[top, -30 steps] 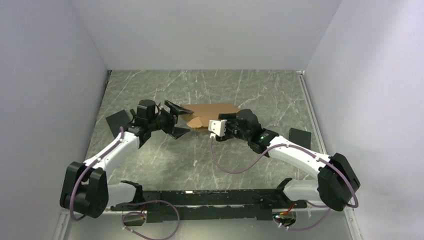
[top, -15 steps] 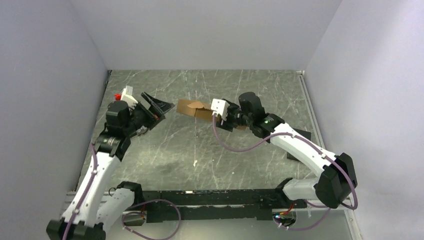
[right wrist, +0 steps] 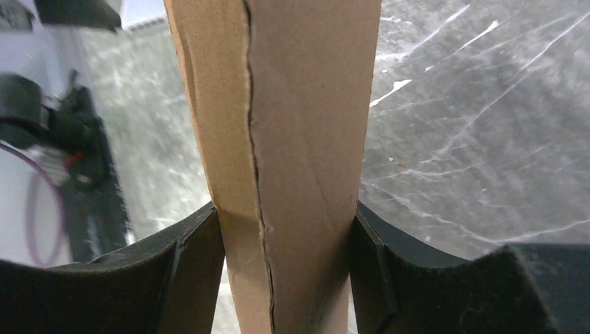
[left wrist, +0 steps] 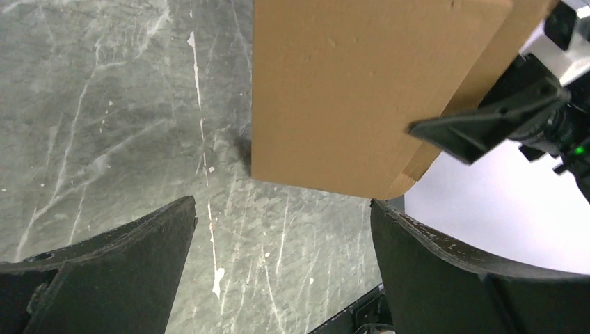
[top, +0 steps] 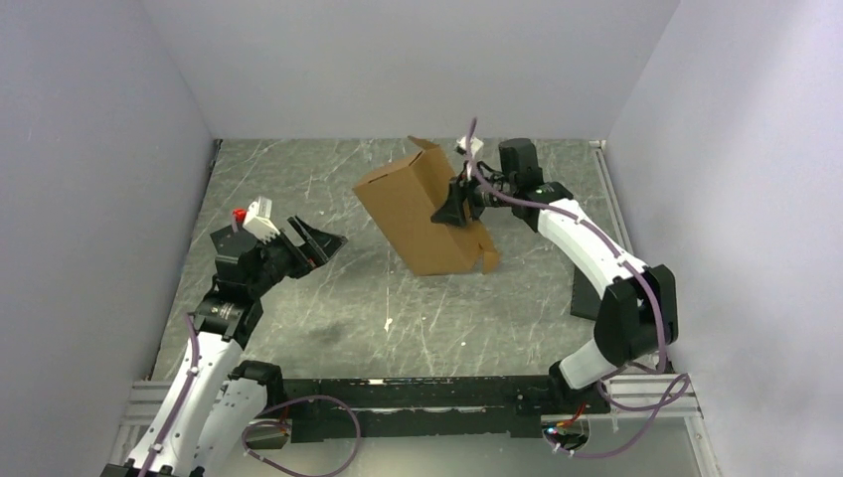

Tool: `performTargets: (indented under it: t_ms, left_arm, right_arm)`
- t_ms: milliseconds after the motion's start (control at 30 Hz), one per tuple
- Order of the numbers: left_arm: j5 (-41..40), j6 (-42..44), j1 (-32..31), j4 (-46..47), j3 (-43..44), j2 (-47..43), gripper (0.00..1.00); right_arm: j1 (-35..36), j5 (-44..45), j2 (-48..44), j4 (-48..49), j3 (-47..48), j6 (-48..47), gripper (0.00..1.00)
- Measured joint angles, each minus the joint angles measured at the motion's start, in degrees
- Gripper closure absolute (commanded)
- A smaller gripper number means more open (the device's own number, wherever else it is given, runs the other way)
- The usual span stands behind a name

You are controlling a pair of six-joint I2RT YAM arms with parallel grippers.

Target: Fold the paper box

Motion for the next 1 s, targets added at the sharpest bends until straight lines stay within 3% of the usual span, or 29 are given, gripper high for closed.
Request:
performTargets:
  t_ms: [300, 500, 800, 1000]
  left_arm:
    - [1.25, 2.25, 0.00, 2.14, -1.11, -0.50, 0.00]
    - [2.34, 2.69, 0.00, 4.13, -2.14, 1.84, 0.00]
    - [5.20, 1.62, 0.00, 6.27, -3.82, 9.57, 0.00]
    - [5.09, 2.27, 0.00, 2.32, -3.17, 13.51, 0.00]
  right_arm:
    - [-5.95, -14.14, 9.03, 15.69, -4.57, 28.61, 0.58]
    - [-8.02, -18.08, 14.29, 26.03, -9.44, 42.45, 0.58]
    - [-8.61, -18.86, 18.27, 39.30, -18.36, 54.99, 0.54]
    - [-8.15, -18.62, 20.50, 41.68, -20.76, 56.41, 0.51]
